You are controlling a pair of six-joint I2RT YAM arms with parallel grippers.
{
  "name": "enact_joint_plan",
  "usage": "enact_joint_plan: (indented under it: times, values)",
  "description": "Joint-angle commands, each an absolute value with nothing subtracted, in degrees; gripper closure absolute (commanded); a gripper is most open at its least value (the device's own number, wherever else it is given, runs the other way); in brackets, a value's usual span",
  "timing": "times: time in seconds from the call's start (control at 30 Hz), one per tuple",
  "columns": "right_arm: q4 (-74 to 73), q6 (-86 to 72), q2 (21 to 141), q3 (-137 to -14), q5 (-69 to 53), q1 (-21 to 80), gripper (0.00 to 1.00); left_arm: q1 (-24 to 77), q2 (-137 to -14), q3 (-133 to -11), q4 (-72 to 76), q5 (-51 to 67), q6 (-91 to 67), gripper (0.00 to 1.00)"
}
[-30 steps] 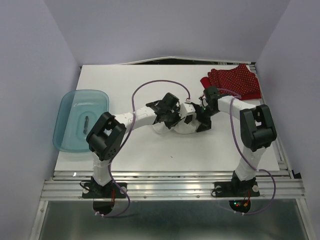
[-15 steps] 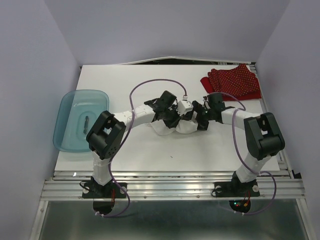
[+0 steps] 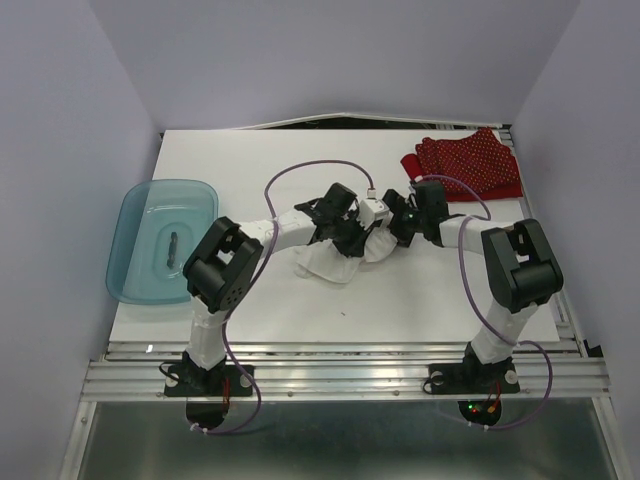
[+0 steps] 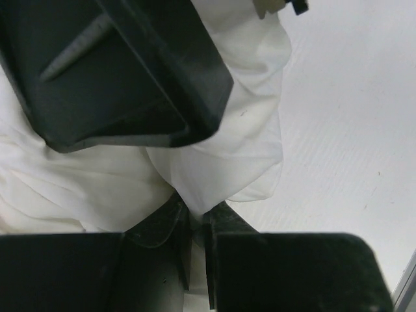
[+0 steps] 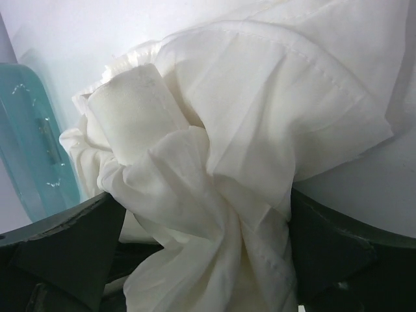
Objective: Fold and stack the skirts
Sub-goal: Neatly place the folded skirt to the corner
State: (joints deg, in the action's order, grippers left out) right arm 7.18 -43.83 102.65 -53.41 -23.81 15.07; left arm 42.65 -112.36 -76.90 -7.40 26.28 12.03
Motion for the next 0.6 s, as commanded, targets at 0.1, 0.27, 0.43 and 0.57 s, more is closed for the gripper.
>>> enact_joint_plan:
  times: [0.1,0.27,0.43,0.57]
  values:
    - [10.36,-44.03,103.52,-51.33,-26.27,15.29,0.00,42.98,-112.94,-79.89,-4.22,29.53,10.63,1.00]
    - [10.81,-42.81,107.84,-52.29,-28.65,15.29,0.27,42.98,-112.24,-79.89,-4.13,30.15,11.95,1.00]
    - [10.29,-37.03,108.81,-56.67,-29.88,15.29,0.69,42.89,-110.13,-78.84,-3.25,30.32,13.27,1.00]
    - [5.46,-28.40,107.76,-63.35,-26.39,14.68,0.99,42.89,-106.97,-78.84,-4.30,27.96,14.67,0.83]
